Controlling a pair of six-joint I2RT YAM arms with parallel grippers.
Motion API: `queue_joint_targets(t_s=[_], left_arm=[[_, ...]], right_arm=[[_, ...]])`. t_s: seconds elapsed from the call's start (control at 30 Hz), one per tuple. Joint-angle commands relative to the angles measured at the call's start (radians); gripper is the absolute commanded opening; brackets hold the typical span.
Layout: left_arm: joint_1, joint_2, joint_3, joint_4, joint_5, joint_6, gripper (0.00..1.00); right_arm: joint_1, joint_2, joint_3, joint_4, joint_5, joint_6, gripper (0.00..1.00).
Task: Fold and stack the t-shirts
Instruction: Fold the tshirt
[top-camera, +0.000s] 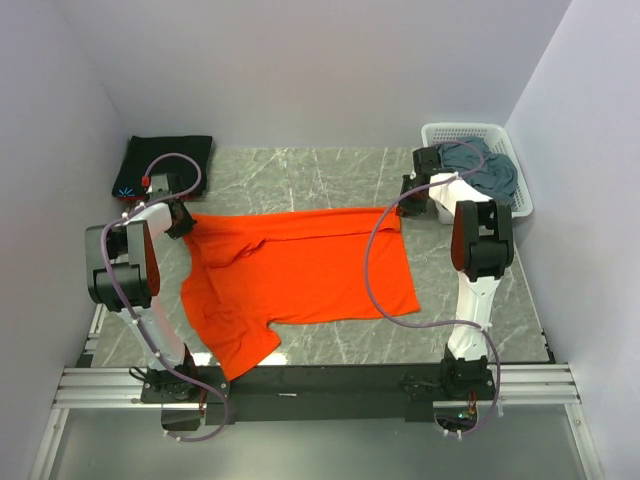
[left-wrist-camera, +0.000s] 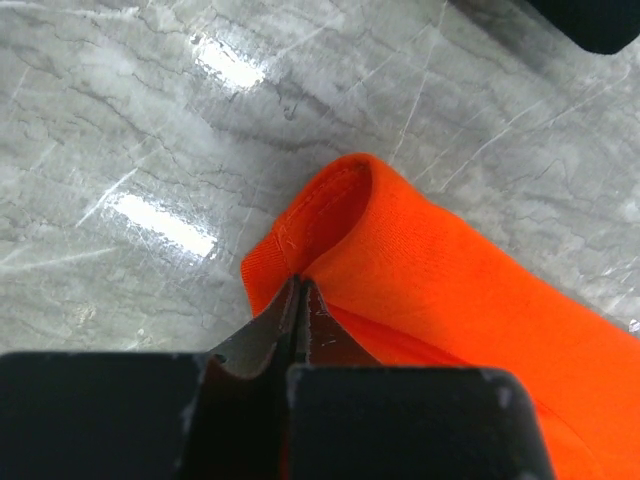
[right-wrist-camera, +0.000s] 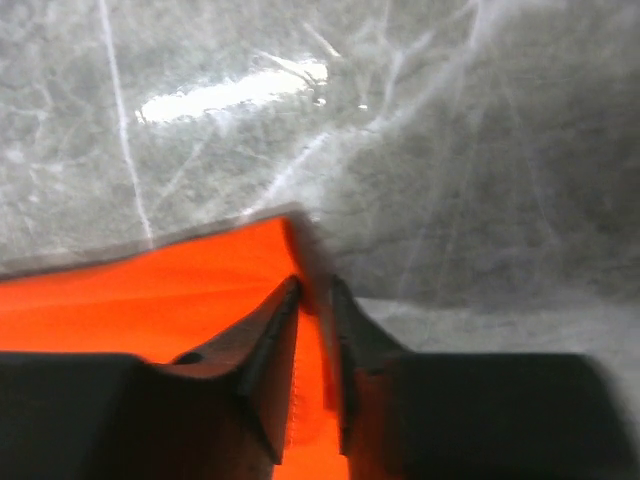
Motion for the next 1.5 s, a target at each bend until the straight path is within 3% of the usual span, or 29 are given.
queue_joint_targets(t_s=[0.0, 0.13, 0.27, 0.43, 0.57, 0.8, 1.13, 1.33, 1.47], left_arm=[[0.004, 0.008, 0.034, -0.007, -0.020, 0.028, 0.03], [0.000, -0.002, 0.037, -0.012, -0.026, 0.028, 0.08], [-0.002, -0.019, 0.042, -0.018, -0.025, 0.020, 0.19], [-0.002, -0.080, 0.034, -0.024, -0.002, -0.006, 0.40], [-0.002, -0.145, 0.043, -0.059, -0.015, -0.035, 0.64], [0.000, -0.249, 0.039, -0.148, -0.040, -0.139, 0.83], [-0.022, -0.487, -0.215, -0.112, 0.049, -0.170, 0.85], [-0.054, -0.582, -0.299, -0.098, 0.041, -0.171, 0.84], [-0.068, -0.613, -0.325, -0.089, 0.015, -0.164, 0.83]], right_arm=[[-0.022, -0.057, 0.001, -0.006, 0.027, -0.019, 0.32], [-0.019, -0.146, -0.081, 0.020, 0.022, 0.047, 0.44], [-0.020, -0.276, -0.200, 0.084, 0.038, 0.156, 0.45], [-0.019, -0.364, -0.344, 0.184, 0.015, 0.291, 0.47], [-0.017, -0.401, -0.433, 0.265, -0.013, 0.381, 0.47], [-0.019, -0.425, -0.541, 0.364, 0.004, 0.578, 0.50], [-0.019, -0.384, -0.633, 0.490, -0.031, 0.760, 0.50], [-0.019, -0.367, -0.624, 0.484, -0.018, 0.806, 0.50], [0.001, -0.408, -0.605, 0.413, 0.080, 0.784, 0.50]])
